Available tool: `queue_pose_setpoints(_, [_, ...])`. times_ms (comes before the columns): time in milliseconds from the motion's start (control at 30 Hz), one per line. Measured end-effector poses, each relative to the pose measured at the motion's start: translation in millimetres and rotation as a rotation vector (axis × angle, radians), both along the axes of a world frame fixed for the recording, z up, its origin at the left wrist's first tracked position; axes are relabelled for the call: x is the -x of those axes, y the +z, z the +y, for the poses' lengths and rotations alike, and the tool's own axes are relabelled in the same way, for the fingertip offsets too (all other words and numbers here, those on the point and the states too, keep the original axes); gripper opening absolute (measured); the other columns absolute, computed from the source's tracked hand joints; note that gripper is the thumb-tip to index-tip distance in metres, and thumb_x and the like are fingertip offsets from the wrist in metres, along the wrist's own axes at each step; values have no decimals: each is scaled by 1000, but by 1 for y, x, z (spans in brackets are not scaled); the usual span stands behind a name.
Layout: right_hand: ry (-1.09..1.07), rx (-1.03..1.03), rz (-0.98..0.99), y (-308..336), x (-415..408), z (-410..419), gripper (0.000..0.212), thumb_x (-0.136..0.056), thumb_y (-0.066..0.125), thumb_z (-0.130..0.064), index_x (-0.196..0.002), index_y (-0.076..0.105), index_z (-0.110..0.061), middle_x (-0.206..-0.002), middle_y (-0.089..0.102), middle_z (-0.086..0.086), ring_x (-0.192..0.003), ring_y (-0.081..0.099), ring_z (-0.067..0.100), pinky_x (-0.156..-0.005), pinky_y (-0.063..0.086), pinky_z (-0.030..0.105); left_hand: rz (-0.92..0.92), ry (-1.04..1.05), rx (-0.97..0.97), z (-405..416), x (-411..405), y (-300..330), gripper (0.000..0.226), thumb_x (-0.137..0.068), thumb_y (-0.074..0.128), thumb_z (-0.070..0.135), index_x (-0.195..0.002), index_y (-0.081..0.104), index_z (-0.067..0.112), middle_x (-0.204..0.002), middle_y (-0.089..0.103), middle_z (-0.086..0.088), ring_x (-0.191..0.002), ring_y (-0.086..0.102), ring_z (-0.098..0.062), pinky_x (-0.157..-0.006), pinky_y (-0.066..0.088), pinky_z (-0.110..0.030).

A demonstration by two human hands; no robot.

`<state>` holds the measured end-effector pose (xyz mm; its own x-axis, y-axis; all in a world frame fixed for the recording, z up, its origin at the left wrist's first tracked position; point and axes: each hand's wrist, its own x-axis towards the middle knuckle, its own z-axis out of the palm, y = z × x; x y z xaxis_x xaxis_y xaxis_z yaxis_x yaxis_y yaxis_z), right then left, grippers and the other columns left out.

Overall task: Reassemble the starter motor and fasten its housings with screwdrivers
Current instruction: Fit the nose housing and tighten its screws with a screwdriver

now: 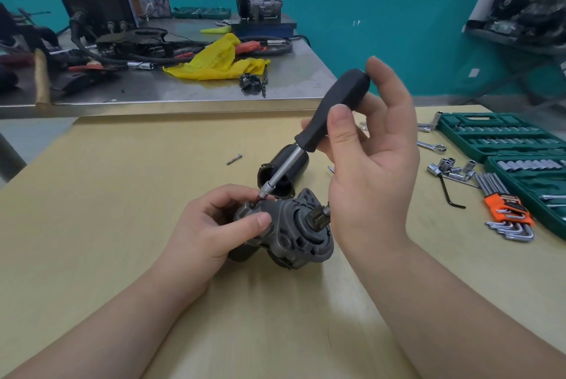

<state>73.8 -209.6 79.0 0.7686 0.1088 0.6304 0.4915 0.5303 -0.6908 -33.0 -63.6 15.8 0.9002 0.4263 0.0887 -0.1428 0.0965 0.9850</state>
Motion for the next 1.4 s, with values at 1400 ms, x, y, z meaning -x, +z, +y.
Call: queue_pose_setpoints(1400, [-27, 12, -32, 1, -1, 2, 47, -103, 67, -12, -143, 53, -34, -100, 67, -5, -79, 72, 18, -73, 61, 35, -13, -4, -10, 1, 1, 0, 38, -67, 90, 32, -100, 83, 16, -106, 80, -19, -93, 77, -34, -81, 65, -38])
